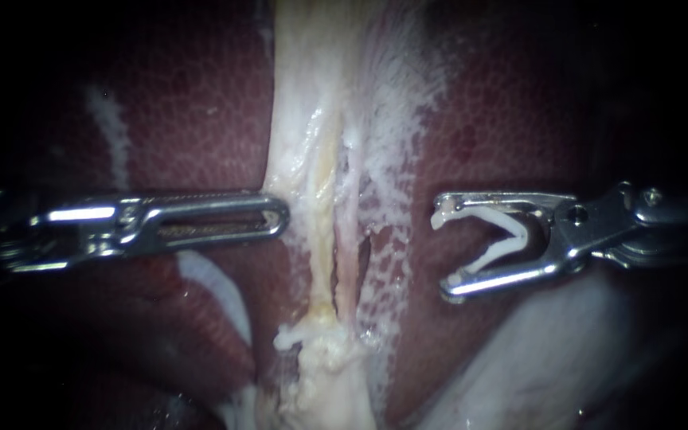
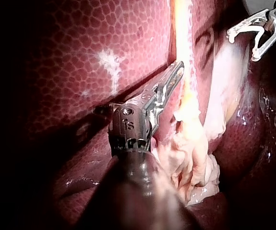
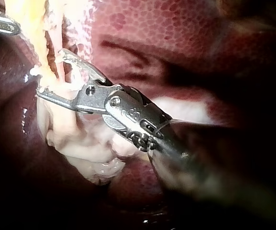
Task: Clipping second clip left tube
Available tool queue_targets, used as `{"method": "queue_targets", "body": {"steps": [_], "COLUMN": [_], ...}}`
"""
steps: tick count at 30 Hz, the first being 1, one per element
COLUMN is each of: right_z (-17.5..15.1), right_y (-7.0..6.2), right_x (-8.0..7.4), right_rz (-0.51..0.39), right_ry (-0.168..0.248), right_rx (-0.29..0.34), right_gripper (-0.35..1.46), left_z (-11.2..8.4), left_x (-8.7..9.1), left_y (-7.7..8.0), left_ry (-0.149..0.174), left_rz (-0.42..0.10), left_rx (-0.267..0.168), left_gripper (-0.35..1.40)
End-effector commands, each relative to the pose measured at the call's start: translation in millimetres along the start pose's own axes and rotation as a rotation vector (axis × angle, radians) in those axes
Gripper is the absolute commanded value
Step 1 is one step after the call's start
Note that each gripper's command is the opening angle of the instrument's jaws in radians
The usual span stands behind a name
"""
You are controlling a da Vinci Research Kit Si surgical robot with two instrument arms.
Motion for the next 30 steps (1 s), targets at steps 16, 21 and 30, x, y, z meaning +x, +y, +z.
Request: {"method": "queue_targets", "body": {"steps": [16,21,30], "right_z": [5.2,9.4,14.8], "right_y": [-0.2,0.2,0.7], "right_x": [-4.5,-7.7,-9.5], "right_rz": [0.104,0.135,0.164], "right_ry": [-0.007,-0.034,-0.057], "right_rx": [0.028,0.049,0.089], "right_gripper": [0.59,0.59,0.58], "left_z": [-3.4,-4.8,-5.2], "left_x": [-4.4,-6.3,-7.0], "left_y": [-0.8,-2.6,-3.6], "left_ry": [0.008,0.003,-0.008], "left_rz": [-0.025,-0.043,-0.035], "left_rx": [0.008,0.011,0.014], "left_gripper": [-0.3,-0.35,-0.35]}}
